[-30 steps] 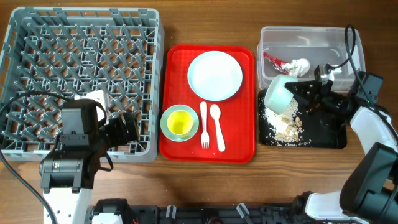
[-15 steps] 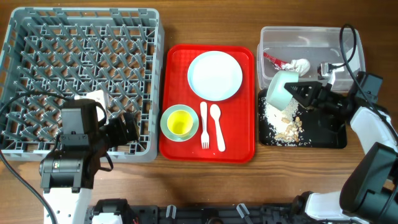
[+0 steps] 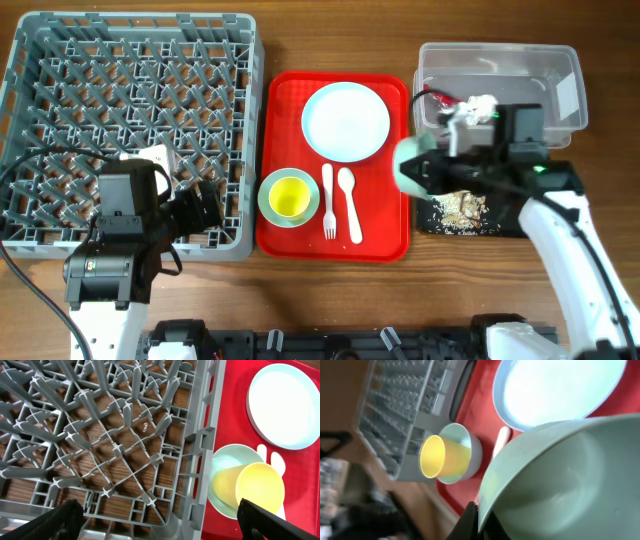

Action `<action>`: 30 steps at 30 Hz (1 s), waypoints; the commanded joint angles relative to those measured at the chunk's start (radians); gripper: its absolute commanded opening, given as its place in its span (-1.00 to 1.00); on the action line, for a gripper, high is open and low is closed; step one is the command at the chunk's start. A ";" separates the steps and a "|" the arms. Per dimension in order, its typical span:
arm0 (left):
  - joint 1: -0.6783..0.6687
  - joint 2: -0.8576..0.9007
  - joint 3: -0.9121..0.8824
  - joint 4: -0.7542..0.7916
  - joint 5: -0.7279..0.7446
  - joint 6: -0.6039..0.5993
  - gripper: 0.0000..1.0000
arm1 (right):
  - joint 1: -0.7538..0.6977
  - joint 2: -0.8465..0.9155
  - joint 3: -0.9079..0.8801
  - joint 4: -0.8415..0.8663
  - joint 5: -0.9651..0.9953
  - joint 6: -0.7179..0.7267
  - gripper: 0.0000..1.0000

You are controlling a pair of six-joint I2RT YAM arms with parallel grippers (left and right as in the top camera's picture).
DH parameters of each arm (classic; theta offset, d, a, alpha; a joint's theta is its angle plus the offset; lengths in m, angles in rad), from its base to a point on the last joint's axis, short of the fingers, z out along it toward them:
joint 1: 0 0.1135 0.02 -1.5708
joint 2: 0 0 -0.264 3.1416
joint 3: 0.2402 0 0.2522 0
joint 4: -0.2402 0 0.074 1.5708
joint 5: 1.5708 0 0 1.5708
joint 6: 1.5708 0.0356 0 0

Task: Sort waste into correct bins and load items into the dishwasher rack
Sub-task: 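Carry the emptied bowl left and set it on the white plate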

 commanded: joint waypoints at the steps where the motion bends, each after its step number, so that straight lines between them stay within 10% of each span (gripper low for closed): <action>1: -0.004 -0.002 0.018 0.003 0.013 0.013 1.00 | 0.166 -0.017 0.100 0.037 0.340 -0.025 -0.91; 9: -0.004 -0.002 0.018 0.002 0.013 0.013 1.00 | 0.412 0.064 0.112 0.389 0.545 -0.180 -0.91; 27: -0.004 -0.002 0.018 0.002 0.013 0.013 1.00 | 0.433 0.552 0.112 0.577 0.542 -0.121 -0.91; 30: -0.004 -0.002 0.018 0.002 0.013 0.013 1.00 | 0.433 0.539 0.114 0.568 0.540 -0.093 -0.54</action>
